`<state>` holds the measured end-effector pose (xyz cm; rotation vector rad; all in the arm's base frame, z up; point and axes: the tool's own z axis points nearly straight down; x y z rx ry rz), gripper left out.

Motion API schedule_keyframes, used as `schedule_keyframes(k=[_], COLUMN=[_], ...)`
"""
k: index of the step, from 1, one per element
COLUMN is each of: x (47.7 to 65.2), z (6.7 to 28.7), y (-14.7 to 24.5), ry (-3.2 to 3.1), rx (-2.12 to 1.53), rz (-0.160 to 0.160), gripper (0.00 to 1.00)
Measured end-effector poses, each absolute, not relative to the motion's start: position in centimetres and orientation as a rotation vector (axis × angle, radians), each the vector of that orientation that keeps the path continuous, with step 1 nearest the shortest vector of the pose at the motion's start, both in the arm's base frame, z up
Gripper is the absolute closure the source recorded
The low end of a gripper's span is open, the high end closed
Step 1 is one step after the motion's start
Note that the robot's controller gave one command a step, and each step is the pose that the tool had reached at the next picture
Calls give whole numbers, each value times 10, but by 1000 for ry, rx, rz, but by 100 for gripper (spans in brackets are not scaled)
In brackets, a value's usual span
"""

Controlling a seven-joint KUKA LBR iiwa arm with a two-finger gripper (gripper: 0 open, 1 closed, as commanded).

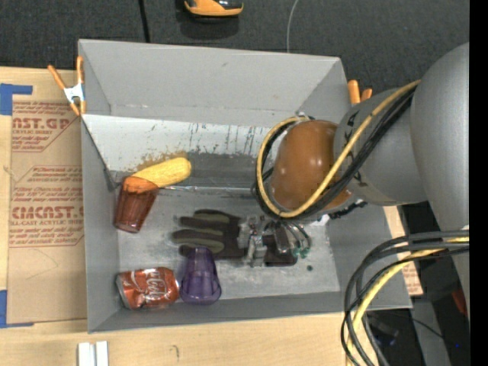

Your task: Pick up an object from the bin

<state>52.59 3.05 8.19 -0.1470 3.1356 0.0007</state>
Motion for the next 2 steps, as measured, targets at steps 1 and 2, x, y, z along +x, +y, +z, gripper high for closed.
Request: schedule_keyframes(k=[1, 2], x=[526, 510], z=[82, 282], y=[31, 15], ry=[3136, 3128], rx=[-147, -161], rz=[1, -2], gripper=[100, 100])
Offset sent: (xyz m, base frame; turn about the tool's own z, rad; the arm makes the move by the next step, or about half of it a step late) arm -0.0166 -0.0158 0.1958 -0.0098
